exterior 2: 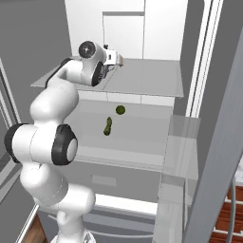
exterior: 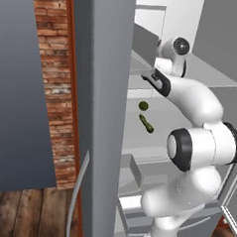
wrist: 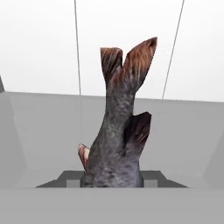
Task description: Transport the fish and squash to the fridge. Place the fish on the rack containing meat and place the squash on the rack containing the vegetable, ensuring meats and vegetables are on different racks.
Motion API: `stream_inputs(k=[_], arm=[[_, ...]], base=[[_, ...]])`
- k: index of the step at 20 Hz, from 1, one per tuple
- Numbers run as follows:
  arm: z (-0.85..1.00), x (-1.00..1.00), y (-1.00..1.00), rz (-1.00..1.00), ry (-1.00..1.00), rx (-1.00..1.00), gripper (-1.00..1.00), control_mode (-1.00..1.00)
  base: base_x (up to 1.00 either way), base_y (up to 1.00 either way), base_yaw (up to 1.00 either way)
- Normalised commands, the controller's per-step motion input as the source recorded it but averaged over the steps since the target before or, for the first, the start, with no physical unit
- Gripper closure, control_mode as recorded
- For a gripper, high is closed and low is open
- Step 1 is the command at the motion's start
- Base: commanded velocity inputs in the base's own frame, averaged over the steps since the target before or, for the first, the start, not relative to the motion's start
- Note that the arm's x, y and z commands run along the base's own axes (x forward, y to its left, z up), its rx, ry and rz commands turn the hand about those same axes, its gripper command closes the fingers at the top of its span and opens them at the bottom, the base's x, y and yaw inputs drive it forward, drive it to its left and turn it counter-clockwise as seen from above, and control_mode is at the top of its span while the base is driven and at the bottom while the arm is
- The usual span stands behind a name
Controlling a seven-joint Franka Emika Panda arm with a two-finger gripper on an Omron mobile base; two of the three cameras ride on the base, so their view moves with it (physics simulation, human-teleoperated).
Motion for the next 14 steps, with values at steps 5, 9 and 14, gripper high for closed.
stream_inputs(k=[5,9,14], arm=[[-0.1,0.5,0.0,0.0,0.0,0.0,1.0,-1.0],[-0.18,0.44,0.12,0.0,0.0,0.0,1.0,-1.0],[-0.35,0.28,0.35,0.0,0.0,0.0,-1.0,-1.0]], base=[[0.0,0.0,0.0],[0.0,0.0,0.0],[0.0,0.0,0.0]])
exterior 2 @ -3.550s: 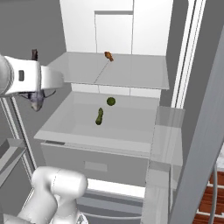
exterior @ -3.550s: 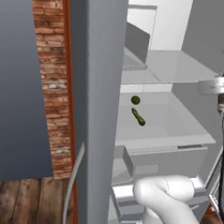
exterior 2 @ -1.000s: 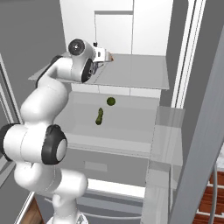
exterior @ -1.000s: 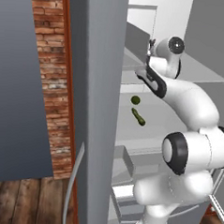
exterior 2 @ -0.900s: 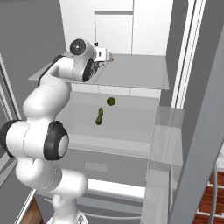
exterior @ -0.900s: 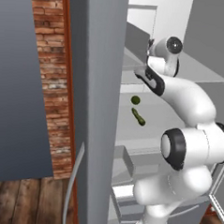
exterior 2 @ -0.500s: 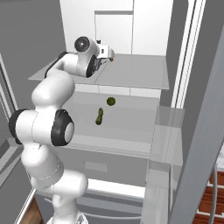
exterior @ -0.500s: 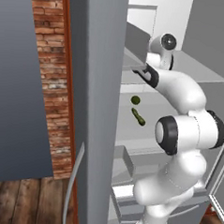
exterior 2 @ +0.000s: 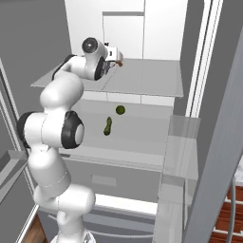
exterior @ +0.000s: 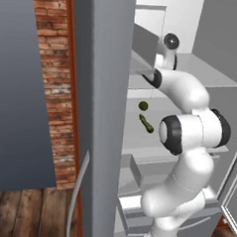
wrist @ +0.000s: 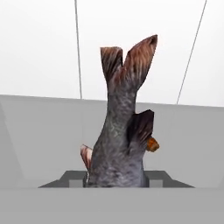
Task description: Transport the fish and squash to the fridge. Place the fish on the rack containing meat and place the squash on the rack containing the vegetable, ensuring meats and vegetables are on different racks.
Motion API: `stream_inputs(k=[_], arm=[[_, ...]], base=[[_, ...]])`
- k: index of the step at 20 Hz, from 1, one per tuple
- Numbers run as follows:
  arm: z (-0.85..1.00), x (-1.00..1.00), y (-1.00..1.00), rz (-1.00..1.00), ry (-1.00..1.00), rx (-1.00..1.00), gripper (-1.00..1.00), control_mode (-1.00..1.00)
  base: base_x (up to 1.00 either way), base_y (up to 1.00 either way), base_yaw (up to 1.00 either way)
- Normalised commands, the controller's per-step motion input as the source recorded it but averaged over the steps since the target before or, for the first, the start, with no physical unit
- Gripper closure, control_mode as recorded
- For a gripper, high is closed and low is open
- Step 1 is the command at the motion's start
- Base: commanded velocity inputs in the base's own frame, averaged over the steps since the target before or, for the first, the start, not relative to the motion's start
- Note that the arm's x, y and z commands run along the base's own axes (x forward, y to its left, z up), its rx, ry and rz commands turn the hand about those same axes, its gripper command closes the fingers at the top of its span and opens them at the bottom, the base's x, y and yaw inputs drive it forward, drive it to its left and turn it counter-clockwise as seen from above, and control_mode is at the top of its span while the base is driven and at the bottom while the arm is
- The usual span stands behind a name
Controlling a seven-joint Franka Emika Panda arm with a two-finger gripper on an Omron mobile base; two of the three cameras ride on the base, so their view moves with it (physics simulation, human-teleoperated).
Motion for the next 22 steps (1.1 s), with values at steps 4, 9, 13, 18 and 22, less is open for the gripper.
stream_inputs(k=[4,9,13,18,22], arm=[[-0.28,0.12,0.23,0.0,0.0,0.0,-1.0,-1.0],[-0.17,0.0,0.04,0.0,0.0,0.0,-1.0,-1.0],[-0.03,0.0,0.0,0.0,0.0,0.0,-1.0,-1.0],[-0.03,0.01,0.02,0.0,0.01,0.0,-1.0,-1.0],[-0.04,0.05,0.33,0.0,0.1,0.02,-1.0,-1.0]], base=[[0.0,0.0,0.0],[0.0,0.0,0.0],[0.0,0.0,0.0],[0.0,0.0,0.0],[0.0,0.0,0.0]])
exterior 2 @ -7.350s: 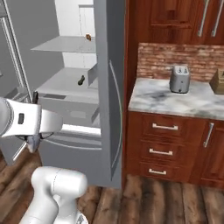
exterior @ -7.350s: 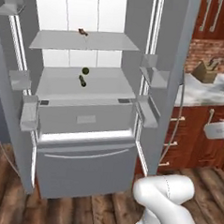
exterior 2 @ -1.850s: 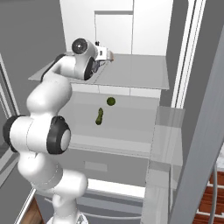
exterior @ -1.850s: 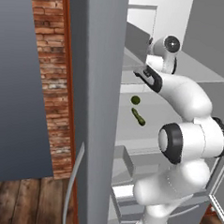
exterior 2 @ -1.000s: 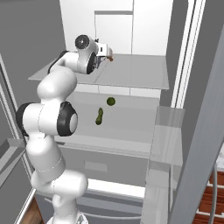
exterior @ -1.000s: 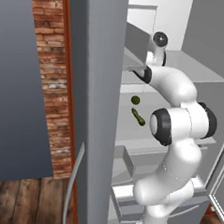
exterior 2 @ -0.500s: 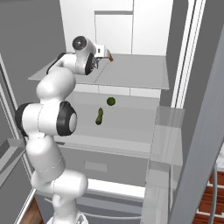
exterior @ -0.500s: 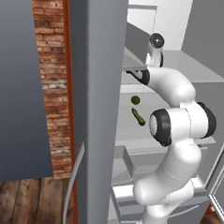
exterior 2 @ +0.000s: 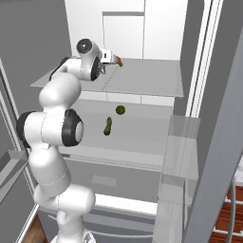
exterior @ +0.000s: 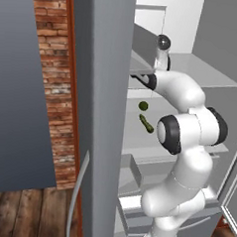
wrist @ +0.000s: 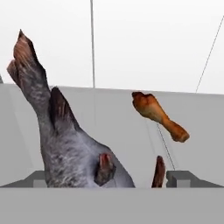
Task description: Transport the fish and squash to the fridge. Place the fish on the rack containing meat and place the squash on the rack containing the vegetable, ensuring meats and vegetables are on different racks.
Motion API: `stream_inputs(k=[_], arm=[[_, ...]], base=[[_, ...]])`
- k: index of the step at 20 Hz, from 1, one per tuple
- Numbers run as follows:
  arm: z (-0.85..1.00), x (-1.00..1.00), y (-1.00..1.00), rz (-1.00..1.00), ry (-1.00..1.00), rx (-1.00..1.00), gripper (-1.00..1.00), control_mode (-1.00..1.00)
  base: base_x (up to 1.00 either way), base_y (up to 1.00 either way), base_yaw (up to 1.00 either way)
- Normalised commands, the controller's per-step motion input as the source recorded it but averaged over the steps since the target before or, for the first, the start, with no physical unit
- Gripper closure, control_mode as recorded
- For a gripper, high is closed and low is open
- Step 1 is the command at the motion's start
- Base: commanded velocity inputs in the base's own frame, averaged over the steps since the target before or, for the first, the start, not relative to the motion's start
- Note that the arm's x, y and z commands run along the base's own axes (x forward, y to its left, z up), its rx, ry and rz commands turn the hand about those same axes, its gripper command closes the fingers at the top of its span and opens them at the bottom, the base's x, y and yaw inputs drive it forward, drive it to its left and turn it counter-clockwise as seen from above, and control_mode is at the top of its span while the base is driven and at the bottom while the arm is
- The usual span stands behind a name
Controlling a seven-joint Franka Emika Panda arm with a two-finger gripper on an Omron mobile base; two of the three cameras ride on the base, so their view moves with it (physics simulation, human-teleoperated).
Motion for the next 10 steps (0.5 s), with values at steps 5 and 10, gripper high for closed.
stream_inputs(k=[5,10], arm=[[0.0,-0.14,0.05,0.01,0.16,0.03,-1.0,-1.0],[0.01,-0.44,0.0,0.01,0.06,0.05,-1.0,-1.0]], base=[[0.0,0.0,0.0],[0.0,0.0,0.0]])
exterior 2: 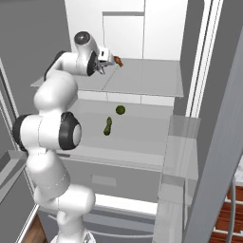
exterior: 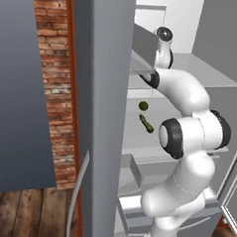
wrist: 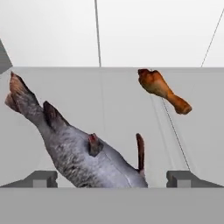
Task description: Transport the fish and squash to the fridge. Place the fish on the rack containing meat and place the squash on the rack containing the vegetable, ensuring meats and vegetables are on different racks.
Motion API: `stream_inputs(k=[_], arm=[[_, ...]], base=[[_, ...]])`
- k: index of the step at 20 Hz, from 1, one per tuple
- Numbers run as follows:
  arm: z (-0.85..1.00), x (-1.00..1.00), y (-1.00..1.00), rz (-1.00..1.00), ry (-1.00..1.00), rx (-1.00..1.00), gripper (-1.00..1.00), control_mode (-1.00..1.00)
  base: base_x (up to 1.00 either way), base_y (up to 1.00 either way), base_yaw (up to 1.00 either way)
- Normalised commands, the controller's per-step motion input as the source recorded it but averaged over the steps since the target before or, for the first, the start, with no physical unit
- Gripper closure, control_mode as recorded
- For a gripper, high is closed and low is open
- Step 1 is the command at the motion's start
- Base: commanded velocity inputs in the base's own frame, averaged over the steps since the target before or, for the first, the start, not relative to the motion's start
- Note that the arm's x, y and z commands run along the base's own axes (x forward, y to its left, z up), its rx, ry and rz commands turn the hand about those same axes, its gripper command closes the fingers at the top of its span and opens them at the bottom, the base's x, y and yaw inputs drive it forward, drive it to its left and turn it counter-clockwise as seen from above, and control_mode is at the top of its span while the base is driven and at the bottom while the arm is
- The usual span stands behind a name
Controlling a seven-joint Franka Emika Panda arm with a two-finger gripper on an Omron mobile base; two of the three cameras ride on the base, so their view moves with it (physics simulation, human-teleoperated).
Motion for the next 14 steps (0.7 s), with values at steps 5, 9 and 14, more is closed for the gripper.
stream_inputs(k=[5,9,14], arm=[[0.11,-0.72,-0.01,0.0,-0.08,0.0,-1.0,-1.0],[0.0,-0.6,0.0,0.0,-0.19,0.0,-1.0,-1.0],[0.0,-0.74,-0.01,0.0,-0.24,0.0,-1.0,-1.0]], base=[[0.0,0.0,0.0],[0.0,0.0,0.0],[0.0,0.0,0.0]])
